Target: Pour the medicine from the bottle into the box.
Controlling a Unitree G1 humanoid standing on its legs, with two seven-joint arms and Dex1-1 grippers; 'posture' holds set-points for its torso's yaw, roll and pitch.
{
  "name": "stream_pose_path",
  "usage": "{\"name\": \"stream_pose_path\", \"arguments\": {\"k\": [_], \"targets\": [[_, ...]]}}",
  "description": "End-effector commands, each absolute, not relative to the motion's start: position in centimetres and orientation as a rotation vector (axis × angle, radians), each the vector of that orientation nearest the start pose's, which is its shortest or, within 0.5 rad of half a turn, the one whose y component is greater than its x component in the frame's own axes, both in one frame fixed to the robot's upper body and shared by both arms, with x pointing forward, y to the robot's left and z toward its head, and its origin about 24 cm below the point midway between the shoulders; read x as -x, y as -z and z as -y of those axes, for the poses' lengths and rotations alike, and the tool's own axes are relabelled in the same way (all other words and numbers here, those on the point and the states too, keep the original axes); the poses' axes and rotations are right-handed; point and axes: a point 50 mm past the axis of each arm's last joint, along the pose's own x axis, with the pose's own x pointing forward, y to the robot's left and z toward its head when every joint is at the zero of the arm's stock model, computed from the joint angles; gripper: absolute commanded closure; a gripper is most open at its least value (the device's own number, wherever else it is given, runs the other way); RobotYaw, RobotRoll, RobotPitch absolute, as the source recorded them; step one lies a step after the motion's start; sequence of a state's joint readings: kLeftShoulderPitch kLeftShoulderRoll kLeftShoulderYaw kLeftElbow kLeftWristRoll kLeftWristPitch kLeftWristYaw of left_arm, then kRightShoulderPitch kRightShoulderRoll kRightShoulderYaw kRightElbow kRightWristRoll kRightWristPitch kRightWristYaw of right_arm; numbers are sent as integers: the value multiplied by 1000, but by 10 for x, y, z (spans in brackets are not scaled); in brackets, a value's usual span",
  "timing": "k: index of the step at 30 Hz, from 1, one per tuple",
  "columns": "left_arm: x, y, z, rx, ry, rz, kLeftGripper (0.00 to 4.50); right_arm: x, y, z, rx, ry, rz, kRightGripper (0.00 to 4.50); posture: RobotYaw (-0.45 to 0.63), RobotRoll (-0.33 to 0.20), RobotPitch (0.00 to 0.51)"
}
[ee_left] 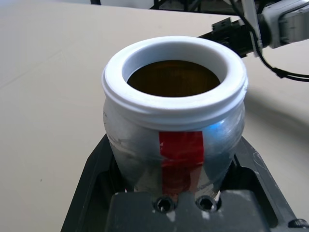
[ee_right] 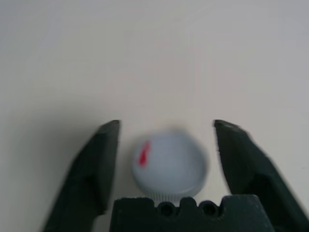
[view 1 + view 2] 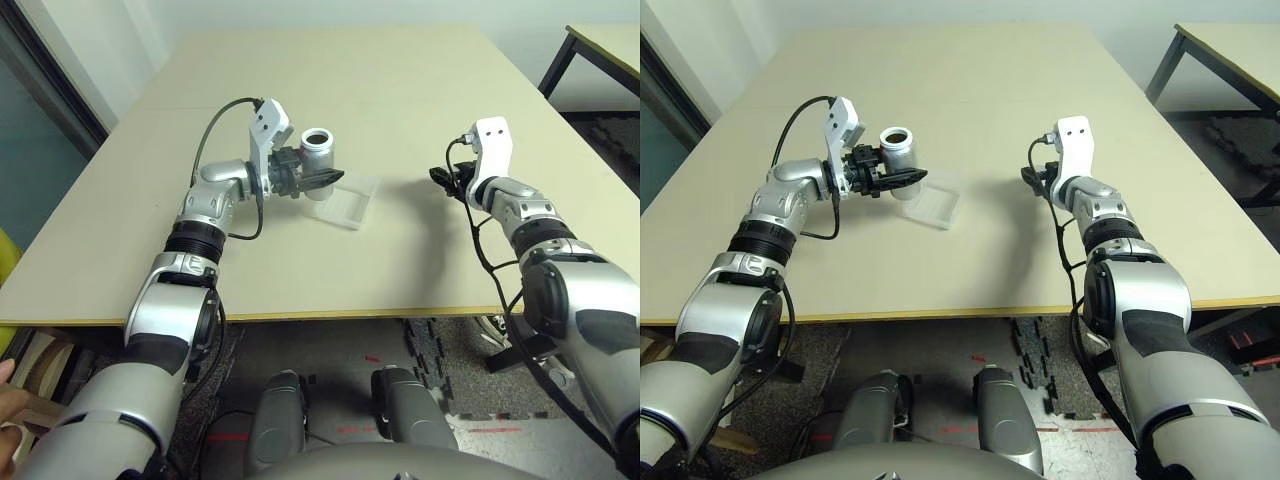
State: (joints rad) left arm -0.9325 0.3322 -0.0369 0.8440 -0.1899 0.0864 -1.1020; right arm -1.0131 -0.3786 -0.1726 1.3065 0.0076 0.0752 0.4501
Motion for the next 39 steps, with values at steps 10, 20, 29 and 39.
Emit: {"name": "stream_pose_path", "arguments": {"k": [10, 20, 29, 39], "targets": [[-383, -156, -144, -170, 1063, -74, 1818, -397, -102, 212, 82, -303, -321, 0, -150, 0, 33], [-397, -179, -154, -362, 918, -42, 1818, -409, -150, 185, 194, -510, -80, 0, -150, 0, 46], [-410, -201, -138, -995, 736, 100, 1818, -408, -159, 169, 152, -663, -6, 0, -160, 0, 46], [-411, -194, -116, -1227, 755, 145, 1818, -394, -148, 162, 264, -969, -132, 0, -176, 0, 43]]}}
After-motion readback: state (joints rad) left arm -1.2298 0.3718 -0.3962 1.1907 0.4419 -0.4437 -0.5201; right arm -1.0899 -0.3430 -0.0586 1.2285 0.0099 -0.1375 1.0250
